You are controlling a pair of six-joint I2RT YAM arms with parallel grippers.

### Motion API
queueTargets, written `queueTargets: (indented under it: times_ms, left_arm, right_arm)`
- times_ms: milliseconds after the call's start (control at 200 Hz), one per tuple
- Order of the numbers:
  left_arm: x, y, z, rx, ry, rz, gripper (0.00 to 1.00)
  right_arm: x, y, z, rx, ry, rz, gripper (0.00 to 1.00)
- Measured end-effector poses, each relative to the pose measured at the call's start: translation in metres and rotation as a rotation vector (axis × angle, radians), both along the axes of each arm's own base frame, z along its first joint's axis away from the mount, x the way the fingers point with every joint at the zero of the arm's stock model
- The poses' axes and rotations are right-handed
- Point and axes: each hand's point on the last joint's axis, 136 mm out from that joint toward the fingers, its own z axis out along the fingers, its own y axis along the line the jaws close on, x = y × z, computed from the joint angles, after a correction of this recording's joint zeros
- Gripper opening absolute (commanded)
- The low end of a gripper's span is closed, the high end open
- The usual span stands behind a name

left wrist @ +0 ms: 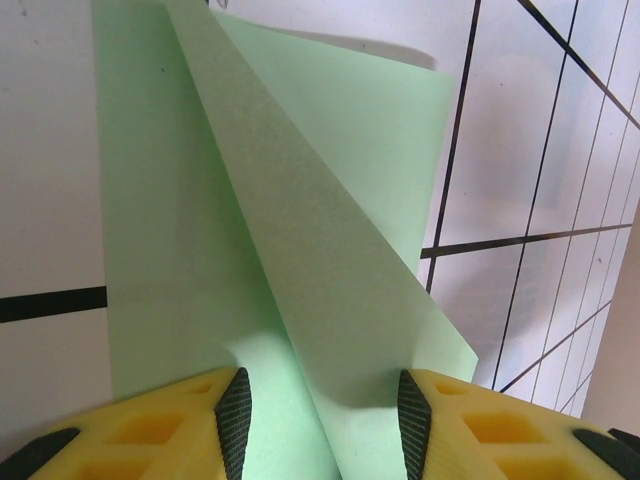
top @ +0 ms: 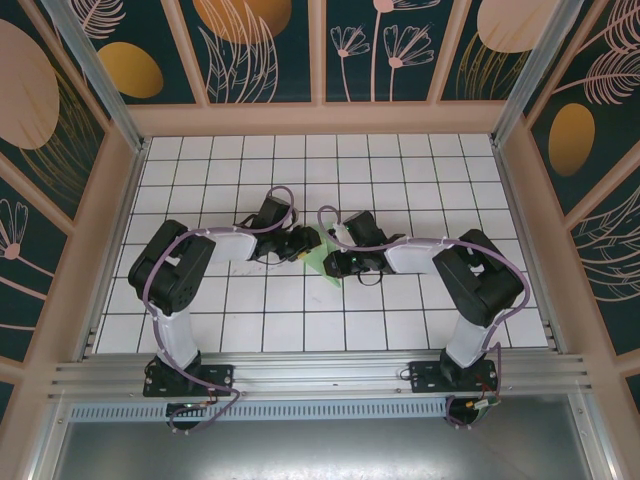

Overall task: Fold a paper plane with a square sheet of paper (fold left side to right side)
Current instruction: Fourth fold the wing at the center of the table.

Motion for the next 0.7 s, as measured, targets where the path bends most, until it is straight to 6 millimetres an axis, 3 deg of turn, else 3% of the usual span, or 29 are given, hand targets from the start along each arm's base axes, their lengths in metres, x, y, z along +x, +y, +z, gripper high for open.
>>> queueTargets:
  times_ms: [270, 430, 701]
  left_arm:
    - [0.000, 0.000, -0.001, 0.018, -0.002, -0.002, 0.46]
    - [0.000, 0.000, -0.001, 0.019, -0.003, -0.004, 0.46]
    - [0.000, 0.000, -0.001, 0.020, -0.003, -0.004, 0.46]
  right_arm:
    - [0.008, -0.005, 0.014, 0.053, 0.009, -0.026, 0.41]
    - [0.018, -0.008, 0.033, 0.152, 0.008, -0.047, 0.42]
    - [0.015, -0.002, 0.037, 0.229, 0.061, -0.031, 0.36]
